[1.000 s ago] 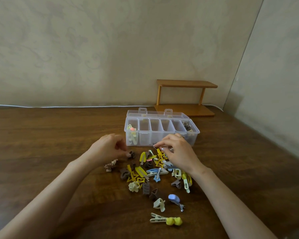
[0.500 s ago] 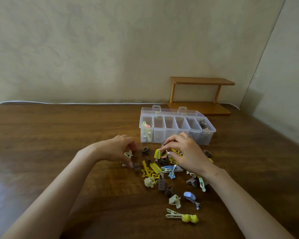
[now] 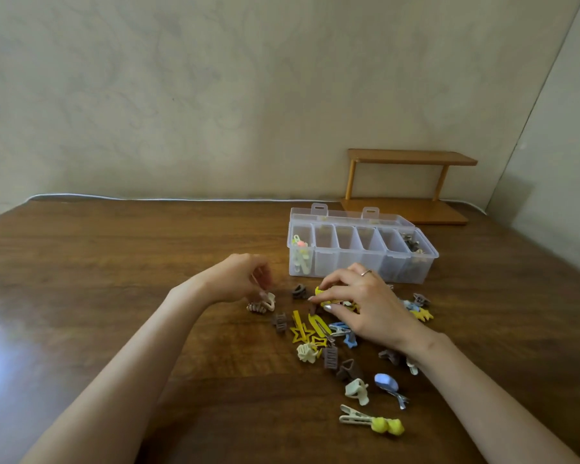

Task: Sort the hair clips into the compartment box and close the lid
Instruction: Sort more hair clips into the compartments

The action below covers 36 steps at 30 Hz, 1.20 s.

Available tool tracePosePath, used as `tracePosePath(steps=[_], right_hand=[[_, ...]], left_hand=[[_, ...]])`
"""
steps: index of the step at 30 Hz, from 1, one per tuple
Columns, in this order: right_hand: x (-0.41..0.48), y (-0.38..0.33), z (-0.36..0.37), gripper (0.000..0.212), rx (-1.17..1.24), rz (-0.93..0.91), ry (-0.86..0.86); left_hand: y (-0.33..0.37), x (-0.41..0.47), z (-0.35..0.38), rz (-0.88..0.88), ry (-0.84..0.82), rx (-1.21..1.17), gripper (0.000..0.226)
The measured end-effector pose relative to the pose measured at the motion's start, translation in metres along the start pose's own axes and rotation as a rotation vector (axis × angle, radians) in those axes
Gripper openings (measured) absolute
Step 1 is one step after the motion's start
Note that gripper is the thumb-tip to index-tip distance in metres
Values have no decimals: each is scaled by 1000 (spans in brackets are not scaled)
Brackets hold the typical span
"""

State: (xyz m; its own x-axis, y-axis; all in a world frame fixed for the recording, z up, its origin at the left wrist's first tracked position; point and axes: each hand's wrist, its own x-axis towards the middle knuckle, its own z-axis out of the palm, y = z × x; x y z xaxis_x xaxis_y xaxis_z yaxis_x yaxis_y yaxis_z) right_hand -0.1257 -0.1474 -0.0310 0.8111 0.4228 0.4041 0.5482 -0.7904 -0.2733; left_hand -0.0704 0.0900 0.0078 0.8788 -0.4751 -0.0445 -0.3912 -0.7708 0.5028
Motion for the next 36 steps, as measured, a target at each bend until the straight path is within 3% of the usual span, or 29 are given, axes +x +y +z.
tracePosePath(steps=[12, 18, 21, 25, 28, 32, 36], right_hand=[[-5, 6, -10, 21, 96, 110, 79], [-6, 3, -15, 18, 105, 126, 81], [-7, 1, -17, 15, 128, 136, 86], [-6, -1, -23, 18, 153, 131, 97], [-5, -3, -29, 15, 179, 135, 108], [-7, -9, -36, 14, 272, 155, 108], [-16, -14, -37, 12, 378, 170, 106]], left_hand=[[3, -1, 0, 21, 28, -87, 17], [27, -5, 7, 201, 166, -65, 21], [42, -12, 11, 276, 92, -89, 21], [61, -23, 16, 360, -181, -132, 28], [67, -24, 25, 418, -343, 10, 42], [64, -17, 40, 467, -309, 209, 32], [62, -14, 39, 428, -206, 127, 17]])
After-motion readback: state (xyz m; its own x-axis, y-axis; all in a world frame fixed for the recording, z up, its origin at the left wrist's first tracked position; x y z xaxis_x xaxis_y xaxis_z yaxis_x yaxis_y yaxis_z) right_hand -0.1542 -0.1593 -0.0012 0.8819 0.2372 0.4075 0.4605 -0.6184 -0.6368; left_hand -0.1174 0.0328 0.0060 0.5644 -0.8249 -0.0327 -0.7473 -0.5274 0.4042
